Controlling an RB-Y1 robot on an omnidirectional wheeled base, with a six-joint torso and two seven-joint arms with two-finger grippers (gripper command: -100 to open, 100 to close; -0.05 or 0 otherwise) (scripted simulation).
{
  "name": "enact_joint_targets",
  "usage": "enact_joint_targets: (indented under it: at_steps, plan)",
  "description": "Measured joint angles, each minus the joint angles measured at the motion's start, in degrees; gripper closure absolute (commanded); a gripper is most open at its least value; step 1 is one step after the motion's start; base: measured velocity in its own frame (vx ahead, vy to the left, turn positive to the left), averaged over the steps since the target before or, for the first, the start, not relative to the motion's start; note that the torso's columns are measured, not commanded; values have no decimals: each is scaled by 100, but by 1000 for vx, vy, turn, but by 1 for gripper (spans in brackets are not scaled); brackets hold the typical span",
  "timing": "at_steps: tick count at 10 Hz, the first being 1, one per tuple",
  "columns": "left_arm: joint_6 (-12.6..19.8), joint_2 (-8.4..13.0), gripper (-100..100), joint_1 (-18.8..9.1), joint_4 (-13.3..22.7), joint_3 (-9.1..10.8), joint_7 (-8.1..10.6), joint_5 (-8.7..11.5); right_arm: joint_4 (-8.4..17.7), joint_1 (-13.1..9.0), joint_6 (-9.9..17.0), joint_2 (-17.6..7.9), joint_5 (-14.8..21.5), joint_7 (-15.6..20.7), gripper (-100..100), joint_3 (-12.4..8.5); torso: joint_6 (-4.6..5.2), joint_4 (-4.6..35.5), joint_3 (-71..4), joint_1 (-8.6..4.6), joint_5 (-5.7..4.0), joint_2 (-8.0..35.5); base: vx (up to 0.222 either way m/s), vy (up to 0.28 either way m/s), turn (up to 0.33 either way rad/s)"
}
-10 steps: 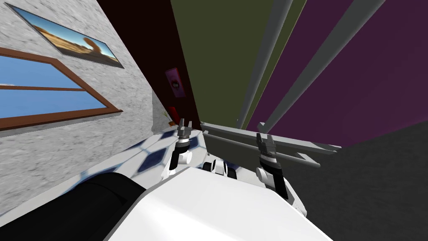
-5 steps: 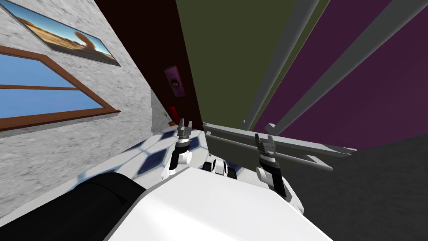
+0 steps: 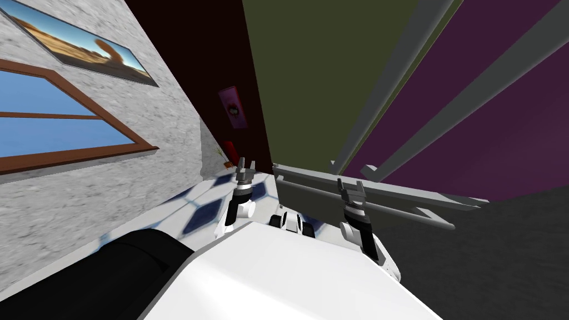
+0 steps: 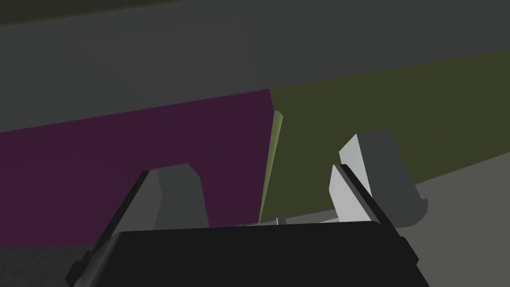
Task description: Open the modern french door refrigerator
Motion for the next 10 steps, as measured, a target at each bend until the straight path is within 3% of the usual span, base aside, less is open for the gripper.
enact_joint_targets:
  at_steps: [10]
  plan:
    - [0, 0, 0, 0, 0, 0, 0, 0, 732, -193, -327, -1, 89, 1626, -100, -126, 0, -1, -3, -1, 2, -4, 8, 76, -8]
